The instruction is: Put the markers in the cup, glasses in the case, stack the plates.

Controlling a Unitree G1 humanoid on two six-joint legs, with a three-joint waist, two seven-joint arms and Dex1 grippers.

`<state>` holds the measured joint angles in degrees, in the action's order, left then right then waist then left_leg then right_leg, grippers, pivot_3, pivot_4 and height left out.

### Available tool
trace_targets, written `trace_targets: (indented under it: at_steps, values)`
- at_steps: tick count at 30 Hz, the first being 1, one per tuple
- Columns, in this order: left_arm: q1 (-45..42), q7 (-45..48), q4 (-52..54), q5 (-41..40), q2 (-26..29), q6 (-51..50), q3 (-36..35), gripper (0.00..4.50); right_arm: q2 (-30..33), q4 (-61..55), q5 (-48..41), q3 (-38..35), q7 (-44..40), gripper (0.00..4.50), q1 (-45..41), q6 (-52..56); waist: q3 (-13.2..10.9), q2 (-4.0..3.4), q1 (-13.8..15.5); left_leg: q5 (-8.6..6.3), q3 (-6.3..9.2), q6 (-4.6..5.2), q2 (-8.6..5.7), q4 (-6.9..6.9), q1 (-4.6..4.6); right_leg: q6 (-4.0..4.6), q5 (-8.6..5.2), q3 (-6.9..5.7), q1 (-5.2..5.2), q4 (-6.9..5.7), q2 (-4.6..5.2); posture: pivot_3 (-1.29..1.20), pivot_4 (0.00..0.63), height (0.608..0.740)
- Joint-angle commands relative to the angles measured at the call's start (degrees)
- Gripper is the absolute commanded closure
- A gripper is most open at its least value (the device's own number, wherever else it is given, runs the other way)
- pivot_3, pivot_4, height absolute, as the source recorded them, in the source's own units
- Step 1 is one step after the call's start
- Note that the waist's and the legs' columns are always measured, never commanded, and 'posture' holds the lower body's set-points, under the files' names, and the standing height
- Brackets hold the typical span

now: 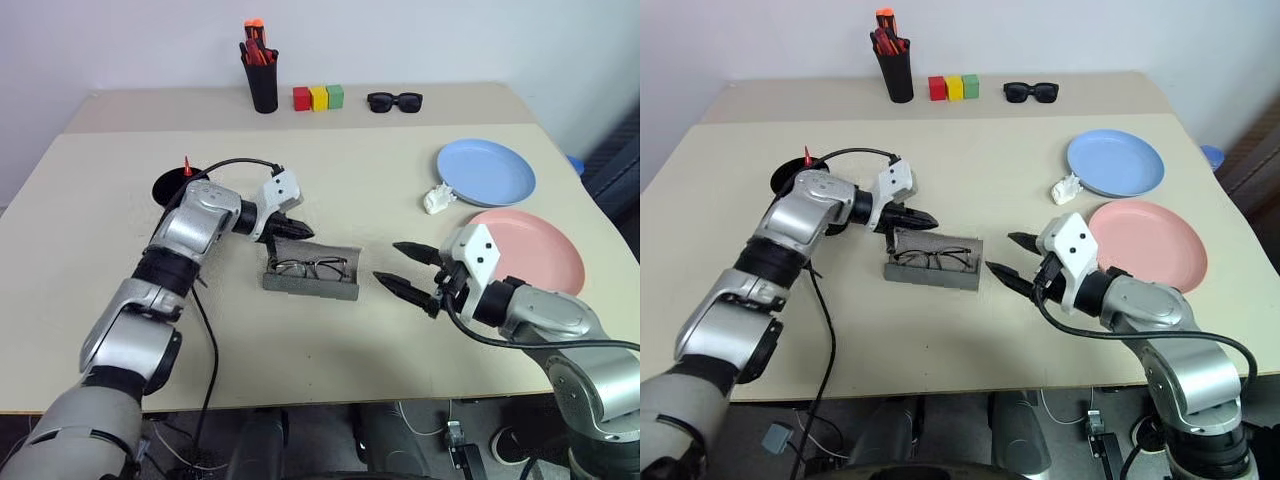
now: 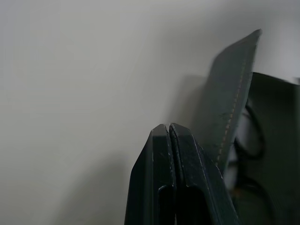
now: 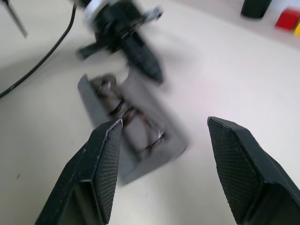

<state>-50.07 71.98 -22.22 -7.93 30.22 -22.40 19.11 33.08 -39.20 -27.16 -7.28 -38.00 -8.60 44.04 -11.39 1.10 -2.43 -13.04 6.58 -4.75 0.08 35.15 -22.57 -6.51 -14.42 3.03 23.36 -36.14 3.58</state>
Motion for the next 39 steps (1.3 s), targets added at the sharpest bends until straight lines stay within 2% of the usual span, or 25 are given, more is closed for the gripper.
trace_targets:
  at_steps: [1, 6, 10, 13, 18, 25, 28, 31, 35, 39]
  values:
    - [3.30, 2.74, 9.02, -2.33, 2.05, -2.78, -1.15, 4.49, 0.23, 1.59, -0.37, -0.67, 0.68, 1.54, -1.40, -1.94, 0.00, 0.00, 0.15, 0.00, 0.00, 0.00, 0.00, 0.01, 0.00, 0.01, 0.00, 0.00, -0.01, -0.01, 0.00, 0.00, 0.150, 0.740]
    - [11.30, 2.79, 19.89, -0.45, 6.95, -2.37, 0.23, 4.49, 0.49, 9.44, 2.92, -0.43, 4.11, 1.54, -6.33, -3.38, 0.01, -0.02, -0.08, 0.00, 0.00, 0.00, 0.00, 0.04, 0.00, 0.03, 0.00, 0.01, -0.02, -0.01, 0.00, 0.00, 0.150, 0.740]
    - [13.20, -2.13, 21.55, -2.74, 5.22, -1.07, -4.47, 4.49, 3.28, 20.77, 9.61, 0.77, 7.94, 1.54, -12.40, -3.63, 0.02, -0.05, 0.10, 0.00, -0.01, 0.00, 0.00, 0.06, 0.08, 0.17, -0.07, 0.02, -0.07, -0.03, 0.01, 0.00, 0.150, 0.740]
    - [14.57, -6.44, 24.08, -7.33, 2.70, -2.30, -10.50, 4.49, 7.38, 33.73, 19.37, 6.34, 9.67, 1.54, -18.17, -9.82, 0.01, -0.04, 0.11, 0.00, -0.02, 0.01, -0.01, 0.06, 0.02, 0.13, -0.05, 0.02, -0.04, -0.01, 0.02, 0.00, 0.150, 0.740]
    - [18.88, -10.21, 30.85, -10.72, 2.76, -5.48, -14.42, 4.49, 10.87, 56.85, 31.71, 14.67, 10.47, 1.54, -28.42, -22.71, 0.00, -0.07, -0.34, 0.00, -0.03, 0.01, -0.01, -0.03, 0.06, 0.00, 0.02, 0.02, 0.02, -0.02, 0.01, 0.00, 0.150, 0.740]
    - [24.04, -13.89, 37.88, -14.03, 4.07, -9.58, -16.78, 4.49, 7.39, 87.49, 38.50, 19.99, 8.47, 1.54, -44.14, -38.92, -0.05, -0.13, -0.90, 0.01, -0.08, 0.01, -0.01, 0.01, 0.07, 0.00, 0.03, 0.06, 0.02, -0.07, 0.01, 0.00, 0.150, 0.740]
    - [25.90, -15.38, 40.76, -14.90, 4.64, -10.66, -17.43, 4.49, 5.39, 96.92, 40.68, 21.17, 8.63, 1.54, -48.47, -43.92, -0.05, -0.13, -1.24, 0.01, -0.08, 0.00, -0.01, 0.02, 0.08, 0.00, 0.03, 0.07, -0.01, -0.06, 0.01, 0.00, 0.150, 0.740]
    - [28.01, -17.84, 43.07, -15.67, 4.85, -11.99, -18.68, 4.50, 4.40, 102.28, 42.46, 21.82, 9.11, 2.43, -50.80, -46.92, -0.05, -0.14, -1.39, 0.01, -0.06, 0.00, -0.01, 0.00, 0.08, 0.00, 0.03, 0.08, -0.01, -0.06, 0.02, 0.00, 0.150, 0.740]
    - [30.70, -19.87, 45.56, -16.77, 5.38, -13.38, -19.81, 4.50, 4.23, 104.60, 43.37, 21.40, 10.10, 4.45, -52.05, -48.62, -0.06, -0.15, -1.53, 0.01, -0.06, 0.00, -0.01, -0.01, 0.07, 0.00, 0.03, 0.08, 0.00, -0.07, 0.01, 0.00, 0.150, 0.740]
    - [33.19, -22.19, 47.30, -17.28, 5.35, -13.81, -20.55, 4.50, 8.05, 96.66, 45.39, 21.05, 12.67, 4.48, -50.04, -50.35, -0.12, -0.26, -1.53, 0.01, -0.06, 0.00, -0.01, 0.01, 0.08, 0.00, 0.03, 0.10, 0.00, -0.09, 0.02, 0.00, 0.150, 0.740]
